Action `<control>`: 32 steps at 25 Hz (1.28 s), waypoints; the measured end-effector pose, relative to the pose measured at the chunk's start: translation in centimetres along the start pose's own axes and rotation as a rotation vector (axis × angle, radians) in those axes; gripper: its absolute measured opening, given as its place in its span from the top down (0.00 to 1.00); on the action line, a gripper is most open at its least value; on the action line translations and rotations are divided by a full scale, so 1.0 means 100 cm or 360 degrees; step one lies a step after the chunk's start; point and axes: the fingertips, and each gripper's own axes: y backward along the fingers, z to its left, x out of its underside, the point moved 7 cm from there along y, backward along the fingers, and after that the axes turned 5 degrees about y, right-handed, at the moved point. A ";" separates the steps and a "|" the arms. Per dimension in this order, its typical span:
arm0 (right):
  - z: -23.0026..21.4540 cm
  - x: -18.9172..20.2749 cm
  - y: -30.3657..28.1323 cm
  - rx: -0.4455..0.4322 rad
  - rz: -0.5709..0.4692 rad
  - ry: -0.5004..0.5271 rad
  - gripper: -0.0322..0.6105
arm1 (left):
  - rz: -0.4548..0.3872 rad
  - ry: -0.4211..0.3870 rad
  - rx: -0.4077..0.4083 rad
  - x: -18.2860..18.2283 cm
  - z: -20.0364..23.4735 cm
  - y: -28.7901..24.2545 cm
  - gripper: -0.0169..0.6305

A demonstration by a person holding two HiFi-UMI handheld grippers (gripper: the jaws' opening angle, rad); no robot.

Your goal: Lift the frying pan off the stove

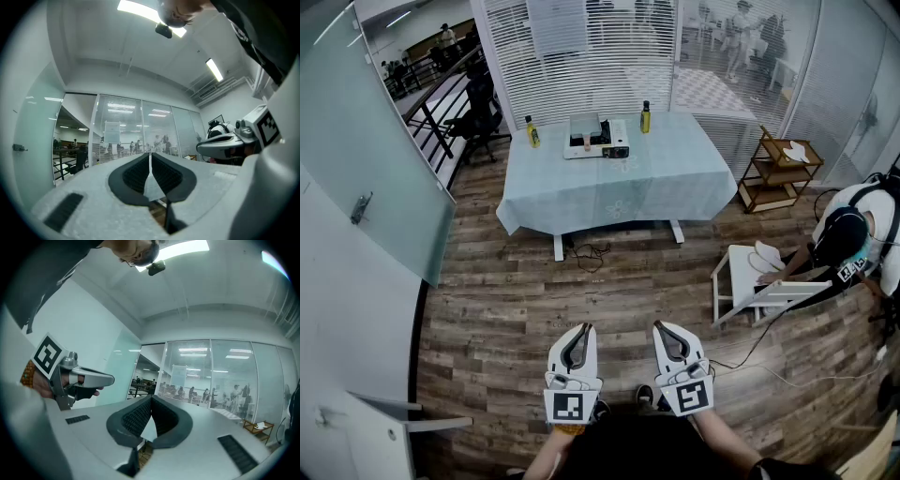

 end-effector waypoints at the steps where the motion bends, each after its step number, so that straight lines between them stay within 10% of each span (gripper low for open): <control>1: 0.002 0.000 -0.001 -0.0008 -0.0008 -0.0010 0.95 | 0.0005 -0.0011 0.0005 0.000 0.002 0.002 0.93; 20: 0.074 -0.010 -0.017 0.0025 0.0099 0.0053 0.95 | -0.0013 0.0003 0.0118 0.006 0.053 0.039 0.93; 32: 0.026 0.017 -0.083 -0.0033 0.0076 0.0024 0.95 | 0.0052 -0.0017 0.0058 0.020 0.072 -0.027 0.93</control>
